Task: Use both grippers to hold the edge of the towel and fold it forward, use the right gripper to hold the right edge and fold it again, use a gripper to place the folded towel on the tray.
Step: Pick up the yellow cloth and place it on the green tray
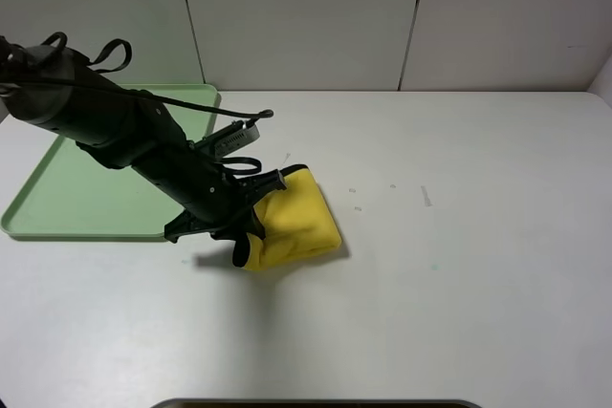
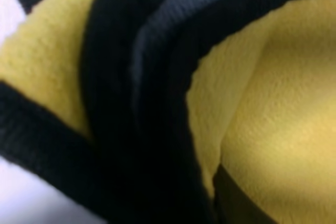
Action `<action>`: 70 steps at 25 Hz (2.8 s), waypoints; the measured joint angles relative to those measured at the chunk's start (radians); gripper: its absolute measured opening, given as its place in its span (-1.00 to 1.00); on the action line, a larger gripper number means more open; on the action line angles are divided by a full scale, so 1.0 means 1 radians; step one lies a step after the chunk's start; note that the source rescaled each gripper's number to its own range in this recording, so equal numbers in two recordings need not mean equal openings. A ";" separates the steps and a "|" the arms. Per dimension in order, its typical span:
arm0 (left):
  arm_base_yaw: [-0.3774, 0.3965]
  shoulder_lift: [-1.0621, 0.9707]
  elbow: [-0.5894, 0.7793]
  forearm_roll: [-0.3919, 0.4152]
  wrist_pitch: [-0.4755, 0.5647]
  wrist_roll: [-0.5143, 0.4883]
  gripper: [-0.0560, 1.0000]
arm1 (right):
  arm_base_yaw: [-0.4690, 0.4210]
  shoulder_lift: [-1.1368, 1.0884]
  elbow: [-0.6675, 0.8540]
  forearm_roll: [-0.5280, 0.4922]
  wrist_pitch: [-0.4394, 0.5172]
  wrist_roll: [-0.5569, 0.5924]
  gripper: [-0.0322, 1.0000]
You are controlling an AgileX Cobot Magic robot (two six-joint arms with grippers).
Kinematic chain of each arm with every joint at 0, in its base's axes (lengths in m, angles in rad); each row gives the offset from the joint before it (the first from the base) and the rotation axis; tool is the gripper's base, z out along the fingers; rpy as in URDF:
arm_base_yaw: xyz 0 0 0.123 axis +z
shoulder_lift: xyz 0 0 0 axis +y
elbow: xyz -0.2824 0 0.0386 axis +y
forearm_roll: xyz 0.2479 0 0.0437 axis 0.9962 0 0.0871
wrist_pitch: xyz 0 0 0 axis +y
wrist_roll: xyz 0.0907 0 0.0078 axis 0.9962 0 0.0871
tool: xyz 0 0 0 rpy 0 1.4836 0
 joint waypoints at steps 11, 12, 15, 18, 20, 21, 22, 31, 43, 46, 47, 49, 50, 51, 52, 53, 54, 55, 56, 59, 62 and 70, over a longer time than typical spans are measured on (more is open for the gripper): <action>0.088 -0.079 0.001 0.151 0.064 0.000 -0.70 | 0.000 0.000 0.000 0.000 0.000 0.000 1.00; 0.102 -0.088 0.001 0.166 0.075 0.000 -0.70 | 0.000 0.000 0.000 0.000 0.000 0.000 1.00; 0.143 -0.105 -0.004 0.229 0.113 0.000 -0.70 | 0.000 0.000 0.000 0.001 0.000 0.000 1.00; 0.188 -0.120 -0.017 0.282 0.158 0.000 -0.70 | 0.000 0.000 0.000 0.001 0.000 0.000 1.00; 0.222 -0.135 -0.021 0.314 0.177 0.000 -0.70 | 0.000 0.000 0.000 0.001 0.000 0.000 1.00; 0.239 -0.143 -0.023 0.332 0.183 0.000 -0.70 | 0.000 0.000 0.000 0.001 0.000 0.000 1.00; 0.254 -0.148 -0.027 0.352 0.195 0.000 -0.70 | 0.000 0.000 0.000 0.001 0.000 0.000 1.00; 0.406 -0.165 -0.103 0.539 0.282 0.000 -0.70 | 0.000 0.000 0.000 0.001 0.000 0.000 1.00; 0.549 -0.165 -0.141 0.727 0.241 0.000 -0.70 | 0.000 0.000 0.000 0.001 0.000 0.000 1.00; 0.557 -0.165 -0.141 0.733 0.239 0.000 -0.70 | 0.000 0.000 0.000 0.001 0.000 0.000 1.00; 0.557 -0.165 -0.141 0.734 0.239 0.000 -0.70 | 0.000 0.000 0.000 0.001 0.000 0.000 1.00; 0.557 -0.165 -0.141 0.734 0.239 0.000 -0.70 | 0.000 0.000 0.000 0.001 0.000 0.000 1.00; 0.557 -0.165 -0.141 0.734 0.239 0.000 -0.70 | 0.000 0.000 0.000 0.001 0.000 0.000 1.00; 0.557 -0.165 -0.141 0.734 0.239 0.000 -0.70 | 0.000 0.000 0.000 0.001 0.000 0.000 1.00; 0.557 -0.165 -0.141 0.734 0.239 0.000 -0.70 | 0.000 0.000 0.000 0.001 0.000 0.000 1.00; 0.557 -0.165 -0.141 0.734 0.239 0.000 -0.70 | 0.000 0.000 0.000 0.001 0.000 0.000 1.00; 0.557 -0.165 -0.141 0.734 0.239 0.000 -0.70 | 0.000 0.000 0.000 0.001 0.000 0.000 1.00; 0.557 -0.165 -0.141 0.734 0.239 0.000 -0.70 | 0.000 0.000 0.000 0.001 0.000 0.000 1.00; 0.557 -0.165 -0.141 0.734 0.239 0.000 -0.70 | 0.000 0.000 0.000 0.001 0.000 0.000 1.00; 0.557 -0.165 -0.141 0.734 0.239 0.000 -0.63 | 0.000 0.000 0.000 0.001 0.000 0.000 1.00; 0.557 -0.165 -0.141 0.743 0.240 0.020 -0.15 | 0.000 0.000 0.000 0.001 0.000 0.000 1.00; 0.557 -0.165 -0.141 0.760 0.243 0.113 0.96 | 0.000 0.000 0.000 0.001 0.000 0.000 1.00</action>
